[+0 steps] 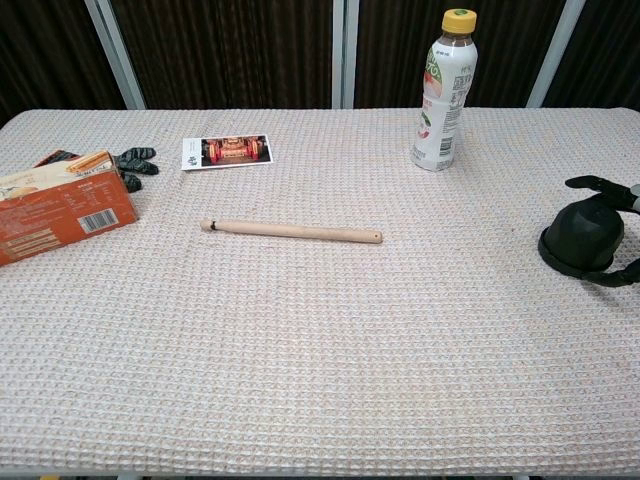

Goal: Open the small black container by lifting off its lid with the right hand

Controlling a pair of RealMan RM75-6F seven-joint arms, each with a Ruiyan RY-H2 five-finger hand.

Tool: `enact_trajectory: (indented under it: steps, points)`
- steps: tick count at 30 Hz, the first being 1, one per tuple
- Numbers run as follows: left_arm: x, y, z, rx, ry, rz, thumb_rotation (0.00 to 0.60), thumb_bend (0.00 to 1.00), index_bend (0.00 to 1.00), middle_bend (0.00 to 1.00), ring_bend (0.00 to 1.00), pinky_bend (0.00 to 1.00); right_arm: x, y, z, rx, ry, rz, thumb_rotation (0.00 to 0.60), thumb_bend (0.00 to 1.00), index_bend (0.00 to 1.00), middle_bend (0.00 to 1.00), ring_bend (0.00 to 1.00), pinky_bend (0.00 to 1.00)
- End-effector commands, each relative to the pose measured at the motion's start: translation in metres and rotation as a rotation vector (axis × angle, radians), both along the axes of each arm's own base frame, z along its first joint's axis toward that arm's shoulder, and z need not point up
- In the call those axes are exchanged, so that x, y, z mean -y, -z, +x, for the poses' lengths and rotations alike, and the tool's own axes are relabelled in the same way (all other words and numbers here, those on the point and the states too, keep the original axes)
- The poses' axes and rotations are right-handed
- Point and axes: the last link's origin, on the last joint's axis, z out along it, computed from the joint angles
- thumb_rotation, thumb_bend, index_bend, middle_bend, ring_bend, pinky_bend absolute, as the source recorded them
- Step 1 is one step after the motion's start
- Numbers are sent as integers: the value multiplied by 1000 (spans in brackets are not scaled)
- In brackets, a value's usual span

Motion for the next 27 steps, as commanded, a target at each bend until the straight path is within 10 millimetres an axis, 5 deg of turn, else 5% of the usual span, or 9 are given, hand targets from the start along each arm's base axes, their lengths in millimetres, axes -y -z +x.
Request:
enact_trajectory:
  steps: [1, 27]
  points:
    - [0, 0, 0, 0, 0, 0, 600, 122, 138, 106, 0, 176, 0, 0, 0, -1, 0, 1, 600, 119, 0, 213, 0, 0]
    - [0, 1, -1, -5, -10, -2, 600, 122, 138, 106, 0, 176, 1, 3, -4, 1, 19, 6, 600, 138, 0, 265, 0, 0]
